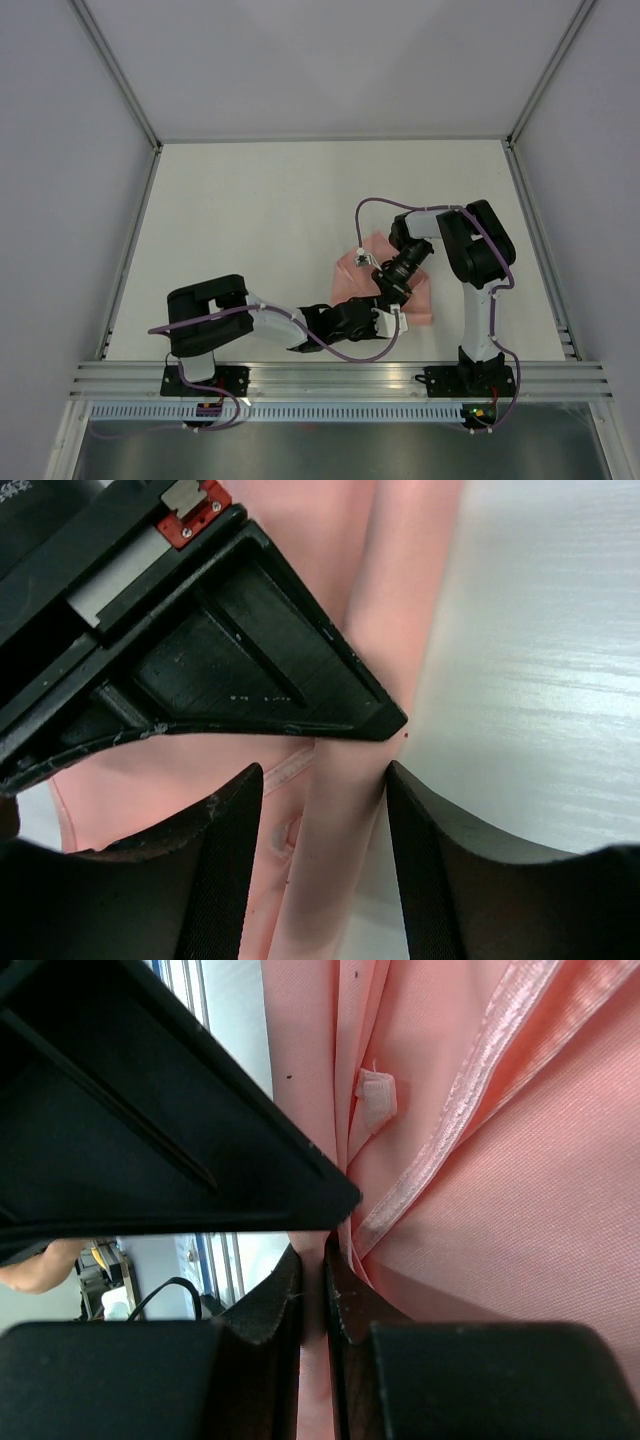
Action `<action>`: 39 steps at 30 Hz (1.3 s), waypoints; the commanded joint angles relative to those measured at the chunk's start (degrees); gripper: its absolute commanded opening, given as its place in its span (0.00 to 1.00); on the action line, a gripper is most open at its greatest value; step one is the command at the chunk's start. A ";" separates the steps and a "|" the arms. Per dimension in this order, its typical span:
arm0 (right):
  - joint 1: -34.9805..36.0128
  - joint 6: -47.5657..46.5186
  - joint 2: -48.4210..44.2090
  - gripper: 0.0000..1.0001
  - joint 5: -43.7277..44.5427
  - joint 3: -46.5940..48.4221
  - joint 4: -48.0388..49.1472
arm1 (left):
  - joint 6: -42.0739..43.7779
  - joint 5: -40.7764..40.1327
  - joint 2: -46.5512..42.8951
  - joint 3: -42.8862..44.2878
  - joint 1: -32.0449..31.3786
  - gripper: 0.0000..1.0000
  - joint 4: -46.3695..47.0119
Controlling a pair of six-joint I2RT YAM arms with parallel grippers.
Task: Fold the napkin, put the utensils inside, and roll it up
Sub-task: Roll the napkin with the utensil
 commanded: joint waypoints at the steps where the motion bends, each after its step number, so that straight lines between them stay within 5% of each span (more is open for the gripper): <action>1: -0.56 -3.79 1.93 0.06 6.05 0.08 8.89 | 2.34 3.96 1.76 2.88 0.88 0.57 -1.22; 4: -0.74 -3.88 1.92 0.06 6.14 -0.10 9.24 | 0.58 8.17 2.81 6.38 2.55 0.44 -8.86; 5: -0.82 -3.79 1.93 0.06 6.40 -0.10 9.42 | -0.21 9.49 3.34 7.80 3.08 0.30 -11.75; 8: -0.91 -2.57 1.58 0.06 6.93 -0.10 10.91 | -1.88 16.69 5.80 13.25 4.75 0.12 -21.61; 11: -1.00 -0.46 0.17 0.09 7.72 -0.10 12.84 | -3.02 20.66 7.91 16.24 5.63 0.02 -26.01; 16: -1.61 3.32 -6.06 0.50 9.73 -0.71 16.70 | -5.92 27.60 9.06 18.00 8.53 0.02 -29.44; 18: -2.40 5.16 -9.13 0.55 10.18 -0.28 17.42 | -7.33 30.33 9.06 18.18 10.11 0.02 -30.06; 31: -14.35 13.69 -18.81 0.63 6.32 5.09 20.05 | -12.95 41.67 10.90 21.52 16.88 0.02 -36.21; 39: -25.16 8.87 -23.99 0.63 0.69 2.46 16.98 | -15.59 50.01 15.73 27.67 21.09 0.02 -42.89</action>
